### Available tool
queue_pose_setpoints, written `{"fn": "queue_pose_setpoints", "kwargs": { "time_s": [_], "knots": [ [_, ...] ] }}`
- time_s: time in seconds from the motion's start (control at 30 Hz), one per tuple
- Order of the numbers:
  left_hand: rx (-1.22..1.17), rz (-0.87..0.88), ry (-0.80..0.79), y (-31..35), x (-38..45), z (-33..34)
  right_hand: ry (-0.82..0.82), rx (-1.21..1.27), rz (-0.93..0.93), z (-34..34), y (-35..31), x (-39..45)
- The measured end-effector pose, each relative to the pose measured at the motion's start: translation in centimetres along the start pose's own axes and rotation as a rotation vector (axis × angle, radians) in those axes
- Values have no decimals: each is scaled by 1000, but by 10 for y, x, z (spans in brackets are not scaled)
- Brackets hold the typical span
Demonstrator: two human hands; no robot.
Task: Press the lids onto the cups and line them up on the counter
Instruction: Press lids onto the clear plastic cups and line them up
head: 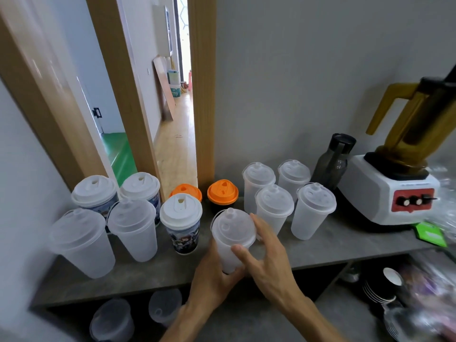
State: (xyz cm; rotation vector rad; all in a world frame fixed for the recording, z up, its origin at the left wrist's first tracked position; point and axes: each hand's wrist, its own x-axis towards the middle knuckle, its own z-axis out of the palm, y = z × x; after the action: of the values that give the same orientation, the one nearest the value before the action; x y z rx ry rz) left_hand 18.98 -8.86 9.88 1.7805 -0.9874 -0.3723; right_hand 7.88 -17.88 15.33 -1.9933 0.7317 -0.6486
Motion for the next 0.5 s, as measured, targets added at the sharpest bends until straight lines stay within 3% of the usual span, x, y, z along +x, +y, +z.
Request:
{"fn": "queue_pose_setpoints", "kwargs": {
  "time_s": [0.27,0.5],
  "knots": [
    [66,1,146,-2,-9,18,104,54,24,28,-8,-4],
    [-48,26,-45,2,2,4,-18,124,40,19,-9,-1]
  ]
}}
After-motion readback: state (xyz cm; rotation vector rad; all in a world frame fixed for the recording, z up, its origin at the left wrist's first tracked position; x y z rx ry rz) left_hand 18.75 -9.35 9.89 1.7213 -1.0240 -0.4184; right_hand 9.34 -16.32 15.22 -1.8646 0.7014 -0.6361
